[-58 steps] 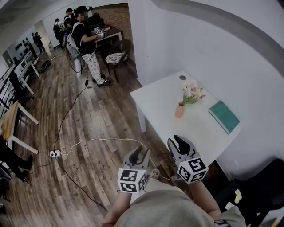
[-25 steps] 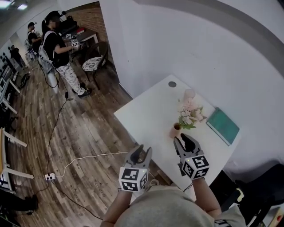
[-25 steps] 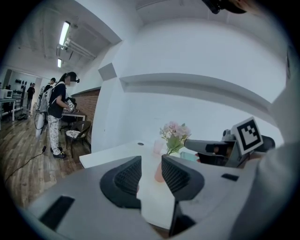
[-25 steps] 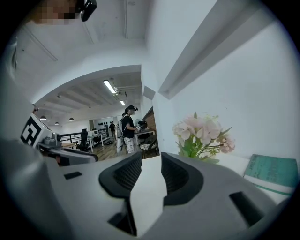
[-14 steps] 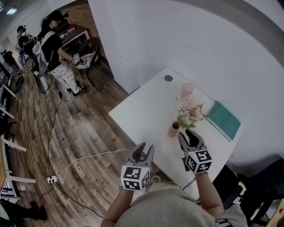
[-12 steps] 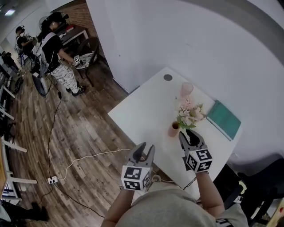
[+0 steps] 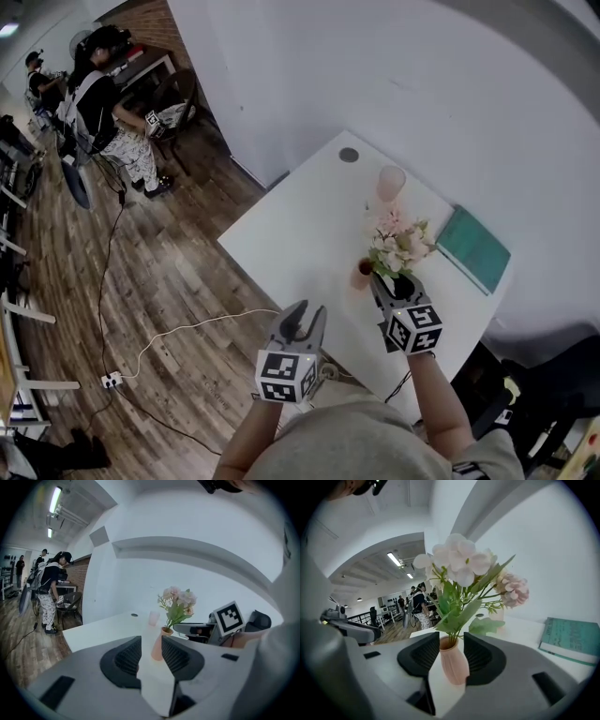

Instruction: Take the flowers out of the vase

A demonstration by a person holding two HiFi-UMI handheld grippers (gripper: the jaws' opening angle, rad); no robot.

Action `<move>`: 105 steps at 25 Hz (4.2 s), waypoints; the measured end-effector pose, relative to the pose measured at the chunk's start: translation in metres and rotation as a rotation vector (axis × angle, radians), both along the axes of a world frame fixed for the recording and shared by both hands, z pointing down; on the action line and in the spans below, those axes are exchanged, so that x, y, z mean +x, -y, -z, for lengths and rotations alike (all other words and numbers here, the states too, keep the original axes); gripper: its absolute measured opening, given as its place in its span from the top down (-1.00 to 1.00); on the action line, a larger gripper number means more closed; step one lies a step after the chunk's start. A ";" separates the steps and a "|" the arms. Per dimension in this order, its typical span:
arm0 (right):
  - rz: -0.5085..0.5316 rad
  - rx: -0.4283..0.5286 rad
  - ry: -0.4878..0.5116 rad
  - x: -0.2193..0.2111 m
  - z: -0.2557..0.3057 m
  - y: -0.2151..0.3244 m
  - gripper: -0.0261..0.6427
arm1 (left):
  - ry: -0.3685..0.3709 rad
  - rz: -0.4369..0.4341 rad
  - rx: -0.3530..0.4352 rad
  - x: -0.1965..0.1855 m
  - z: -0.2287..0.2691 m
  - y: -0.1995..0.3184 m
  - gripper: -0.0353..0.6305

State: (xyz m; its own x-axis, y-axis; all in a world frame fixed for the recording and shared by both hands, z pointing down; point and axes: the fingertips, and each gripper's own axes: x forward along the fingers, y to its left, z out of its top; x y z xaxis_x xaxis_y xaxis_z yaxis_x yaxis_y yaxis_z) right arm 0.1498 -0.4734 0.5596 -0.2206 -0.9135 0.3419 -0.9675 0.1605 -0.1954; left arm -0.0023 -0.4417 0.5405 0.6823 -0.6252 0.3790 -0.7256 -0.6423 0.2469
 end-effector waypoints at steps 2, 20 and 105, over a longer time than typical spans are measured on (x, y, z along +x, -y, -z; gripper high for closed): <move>0.005 0.000 0.006 -0.001 -0.002 0.007 0.44 | 0.007 0.001 -0.008 0.001 -0.004 0.002 0.53; -0.013 0.006 0.010 0.001 -0.007 0.027 0.49 | 0.031 -0.011 -0.045 0.008 -0.021 -0.004 0.53; 0.050 0.379 -0.054 -0.065 0.130 -0.369 0.74 | -0.044 0.253 0.181 -0.080 0.045 -0.359 0.78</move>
